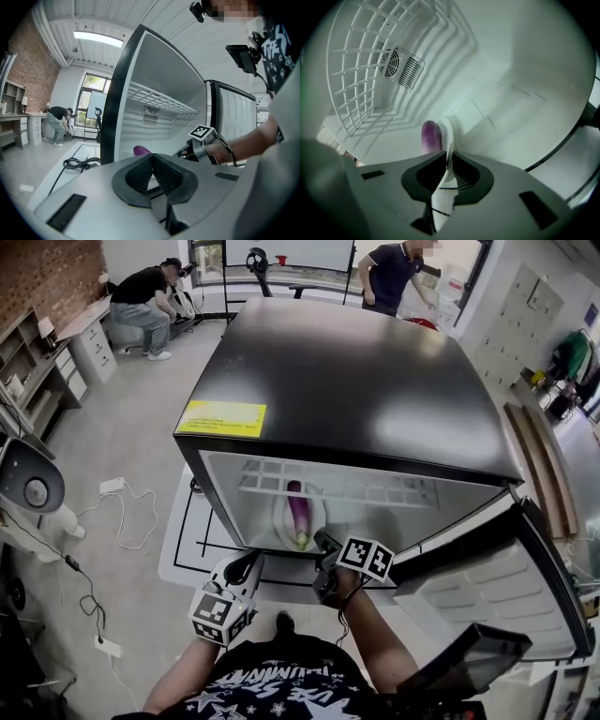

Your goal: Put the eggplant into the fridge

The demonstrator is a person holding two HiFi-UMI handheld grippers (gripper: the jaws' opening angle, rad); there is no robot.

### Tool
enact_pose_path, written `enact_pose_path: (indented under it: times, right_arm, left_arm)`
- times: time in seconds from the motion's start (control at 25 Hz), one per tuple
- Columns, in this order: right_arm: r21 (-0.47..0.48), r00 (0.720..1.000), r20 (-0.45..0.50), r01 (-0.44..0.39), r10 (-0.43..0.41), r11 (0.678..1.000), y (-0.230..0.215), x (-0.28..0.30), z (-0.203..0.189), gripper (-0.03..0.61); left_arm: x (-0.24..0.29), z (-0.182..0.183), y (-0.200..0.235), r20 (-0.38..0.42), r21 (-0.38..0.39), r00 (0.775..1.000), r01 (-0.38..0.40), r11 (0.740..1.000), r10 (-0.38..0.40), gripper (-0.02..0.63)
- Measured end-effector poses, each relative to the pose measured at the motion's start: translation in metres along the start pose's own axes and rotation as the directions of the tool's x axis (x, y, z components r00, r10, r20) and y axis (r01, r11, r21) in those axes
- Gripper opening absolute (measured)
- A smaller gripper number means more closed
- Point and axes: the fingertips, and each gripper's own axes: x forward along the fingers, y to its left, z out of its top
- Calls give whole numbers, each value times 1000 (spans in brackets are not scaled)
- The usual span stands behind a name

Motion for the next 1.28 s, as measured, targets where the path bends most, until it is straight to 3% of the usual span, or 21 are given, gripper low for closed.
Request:
enact_pose_path:
  times: [0.24,0.68,1.28]
  right_arm:
    - [-2,1000,-10,22,-22,1000,-3,1,-1,23]
    - [-166,994,33,110,-106,980,-4,-1,5,52]
    - [-71,983,161,98,-85,993,-13,-44,1,52]
  left_arm:
    - [1,-3,1,-5,-7,1000,1,1000,-1,9]
    - [3,-2,3,-3,-9,1000,4,1000,-4,9]
    - [-17,-5,-12,-3,3,999,32,999,-32,9]
